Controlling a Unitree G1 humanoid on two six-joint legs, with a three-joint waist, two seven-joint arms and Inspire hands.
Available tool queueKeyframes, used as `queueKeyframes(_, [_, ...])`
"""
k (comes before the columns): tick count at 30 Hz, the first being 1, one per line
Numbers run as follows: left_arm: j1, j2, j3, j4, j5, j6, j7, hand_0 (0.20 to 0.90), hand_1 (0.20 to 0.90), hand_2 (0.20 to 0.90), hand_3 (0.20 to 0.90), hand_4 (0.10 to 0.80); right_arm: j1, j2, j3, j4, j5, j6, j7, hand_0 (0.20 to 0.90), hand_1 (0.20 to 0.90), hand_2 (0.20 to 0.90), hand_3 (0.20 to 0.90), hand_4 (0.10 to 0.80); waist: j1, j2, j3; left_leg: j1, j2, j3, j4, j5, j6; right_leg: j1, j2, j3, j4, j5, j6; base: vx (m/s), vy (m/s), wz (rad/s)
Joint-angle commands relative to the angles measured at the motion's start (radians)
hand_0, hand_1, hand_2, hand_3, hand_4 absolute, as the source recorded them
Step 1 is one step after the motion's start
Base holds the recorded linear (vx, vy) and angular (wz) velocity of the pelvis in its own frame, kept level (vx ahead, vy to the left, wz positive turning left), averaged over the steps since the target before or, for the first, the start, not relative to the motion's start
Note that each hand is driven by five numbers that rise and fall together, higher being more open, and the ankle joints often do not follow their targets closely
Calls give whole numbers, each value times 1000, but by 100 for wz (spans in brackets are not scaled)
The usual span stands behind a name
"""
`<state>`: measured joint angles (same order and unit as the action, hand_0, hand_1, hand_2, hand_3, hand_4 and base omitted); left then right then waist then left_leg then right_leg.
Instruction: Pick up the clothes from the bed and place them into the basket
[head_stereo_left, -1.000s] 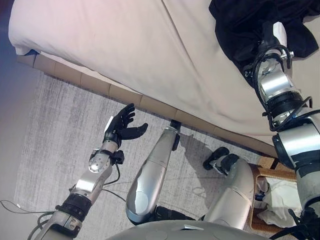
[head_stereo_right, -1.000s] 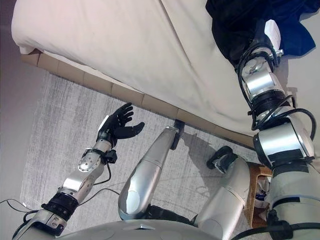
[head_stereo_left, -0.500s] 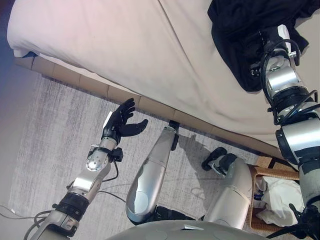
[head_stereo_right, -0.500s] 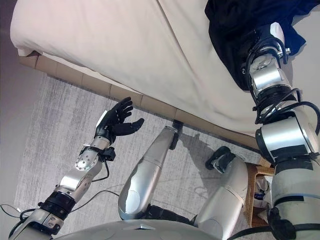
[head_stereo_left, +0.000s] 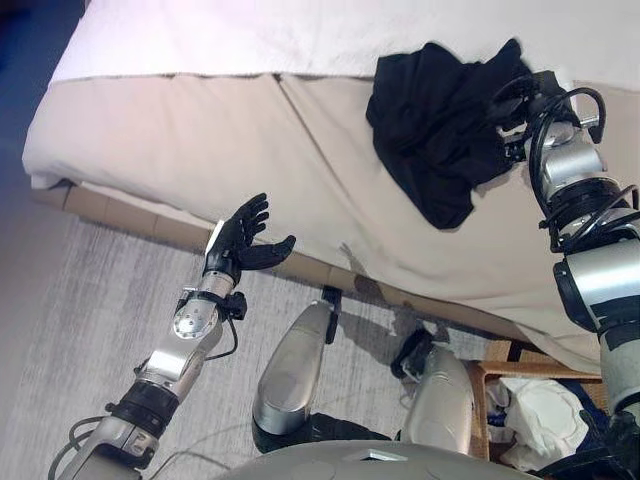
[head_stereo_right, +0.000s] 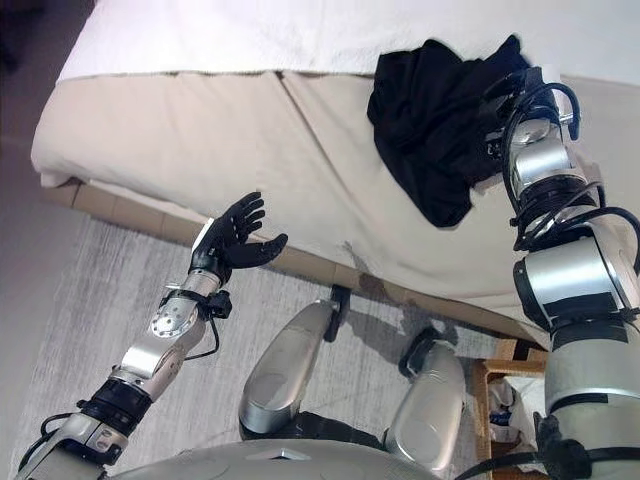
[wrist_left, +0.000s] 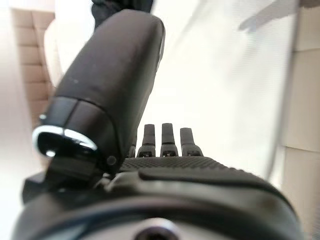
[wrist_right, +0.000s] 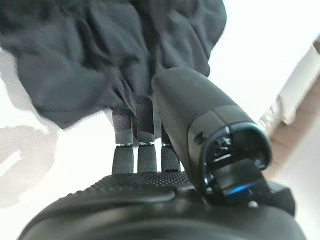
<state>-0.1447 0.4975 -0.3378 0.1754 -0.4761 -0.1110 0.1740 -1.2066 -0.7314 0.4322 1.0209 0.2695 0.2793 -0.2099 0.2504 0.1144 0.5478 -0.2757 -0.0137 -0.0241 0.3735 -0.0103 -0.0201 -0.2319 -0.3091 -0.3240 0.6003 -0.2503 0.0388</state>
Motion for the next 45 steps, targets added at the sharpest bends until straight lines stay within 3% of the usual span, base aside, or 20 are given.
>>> queueKeyframes(1, [-8,33,44,-39,1,-44,18,900,900,900,900,800,-24,-103,-8,-140,60,-135,-24,300,300,300,200,100,-24,-64,-152,68,45,59,-3,-116,2,99,64,-28,-160,64,-39,17,-21,-10])
queueKeyframes(6, [6,20,40,-26,20,-20,10,900,900,900,900,800,28,-144,-48,-214,96,-162,2,300,300,300,200,100,-55,-102,-245,180,62,83,-112,-95,-12,215,107,-18,-308,100,-24,140,-35,-13])
queueKeyframes(15, [23,-1,37,37,49,-10,-26,900,900,900,900,800,99,-204,-83,-262,78,-151,87,300,300,300,200,100,-80,-141,-371,265,66,91,-199,-73,-22,305,131,-9,-417,139,-7,123,-25,-6])
queueKeyframes(16, [24,-2,37,43,54,-4,-37,900,900,900,900,800,118,-201,-94,-259,72,-139,99,413,413,413,332,232,-78,-143,-377,270,64,86,-203,-74,-24,315,134,-11,-423,139,-8,128,-14,-3])
queueKeyframes(18, [26,-2,34,54,56,-4,-48,900,900,900,900,800,136,-193,-98,-255,46,-125,99,773,773,773,752,652,-73,-144,-381,273,62,79,-210,-70,-25,323,135,-13,-431,141,-6,76,-5,6])
queueKeyframes(19, [25,-3,31,54,59,0,-50,900,900,900,900,800,139,-188,-95,-248,14,-124,88,900,900,900,900,800,-69,-142,-382,274,62,76,-216,-65,-27,324,136,-17,-434,143,-5,44,7,10])
queueKeyframes(33, [70,12,24,36,46,-16,-101,900,900,900,900,800,122,-174,-59,-156,-173,-153,-46,900,900,900,900,800,-4,-100,-353,225,40,12,-277,-15,-32,303,119,-70,-450,147,9,17,32,17])
queueKeyframes(36, [43,8,19,38,21,-78,-124,900,900,900,900,800,80,-185,-43,-157,-130,-117,-66,900,900,900,900,800,14,-77,-258,116,24,23,-118,-87,-33,214,92,-85,-303,72,-18,-121,61,15])
queueKeyframes(39, [27,10,9,22,5,-115,-114,900,900,900,900,800,29,-173,-23,-146,-113,-100,-86,900,900,900,900,800,30,-47,-159,1,16,25,26,-126,-13,88,48,-85,-100,18,-47,-161,53,24])
queueKeyframes(45, [17,26,12,-85,15,-130,-79,900,900,900,900,800,-71,-151,19,-122,-83,-63,-88,900,900,900,900,800,68,-21,-41,-211,-38,32,253,-183,32,-147,-28,-73,227,-66,-61,-105,9,18])
